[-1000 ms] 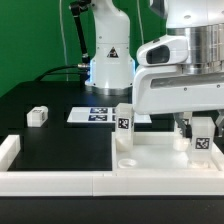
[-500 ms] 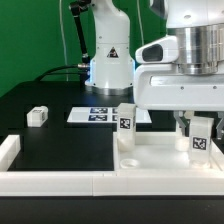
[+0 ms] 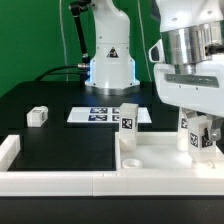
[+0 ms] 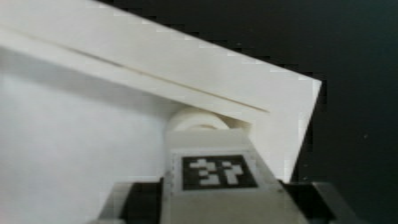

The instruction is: Assemble square table

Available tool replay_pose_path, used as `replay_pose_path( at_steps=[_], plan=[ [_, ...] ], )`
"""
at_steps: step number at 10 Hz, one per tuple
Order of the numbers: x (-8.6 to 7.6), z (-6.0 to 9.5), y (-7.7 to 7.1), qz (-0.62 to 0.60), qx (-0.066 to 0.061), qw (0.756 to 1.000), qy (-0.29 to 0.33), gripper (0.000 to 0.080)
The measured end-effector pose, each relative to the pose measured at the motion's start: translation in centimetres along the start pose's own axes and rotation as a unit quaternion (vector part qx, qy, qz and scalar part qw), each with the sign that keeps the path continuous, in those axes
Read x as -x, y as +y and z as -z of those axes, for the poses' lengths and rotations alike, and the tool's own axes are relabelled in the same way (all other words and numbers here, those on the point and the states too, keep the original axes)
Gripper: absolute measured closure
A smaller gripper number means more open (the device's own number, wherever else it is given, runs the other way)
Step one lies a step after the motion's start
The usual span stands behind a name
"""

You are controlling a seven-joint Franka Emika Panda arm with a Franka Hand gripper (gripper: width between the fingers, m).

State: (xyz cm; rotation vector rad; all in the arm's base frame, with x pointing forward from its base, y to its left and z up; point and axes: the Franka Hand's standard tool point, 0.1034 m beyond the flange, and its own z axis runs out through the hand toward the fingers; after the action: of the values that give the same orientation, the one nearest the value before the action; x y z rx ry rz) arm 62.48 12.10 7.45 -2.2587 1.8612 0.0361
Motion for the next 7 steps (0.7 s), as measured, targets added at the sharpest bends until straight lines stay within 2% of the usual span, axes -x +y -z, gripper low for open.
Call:
replay_pose_path(
  at_steps=[1, 2, 3, 4, 5, 6, 7],
  plan=[
    [0.07, -0.02, 0.0, -0.028, 0.0, 1.0, -0.001, 0.0508],
    [0.02, -0.08, -0.09, -0.068, -0.006, 0.998, -0.003, 0.0508],
    [-0.04, -0.15, -0.1, -0.125, -0.028, 0.992, -0.011, 0.0508],
    [0.05, -0.14, -0.04, -0.116, -0.028, 0.993, -0.011, 0.0508],
    [0.02, -0.23, 0.01, -0.116, -0.027, 0.993, -0.011, 0.0416],
    [0.05, -0.26, 0.03, -0.111, -0.027, 0.993, -0.011, 0.028],
    [0.47, -0.21, 0.2, -0.005, -0.003, 1.0, -0.001, 0.028]
  ],
)
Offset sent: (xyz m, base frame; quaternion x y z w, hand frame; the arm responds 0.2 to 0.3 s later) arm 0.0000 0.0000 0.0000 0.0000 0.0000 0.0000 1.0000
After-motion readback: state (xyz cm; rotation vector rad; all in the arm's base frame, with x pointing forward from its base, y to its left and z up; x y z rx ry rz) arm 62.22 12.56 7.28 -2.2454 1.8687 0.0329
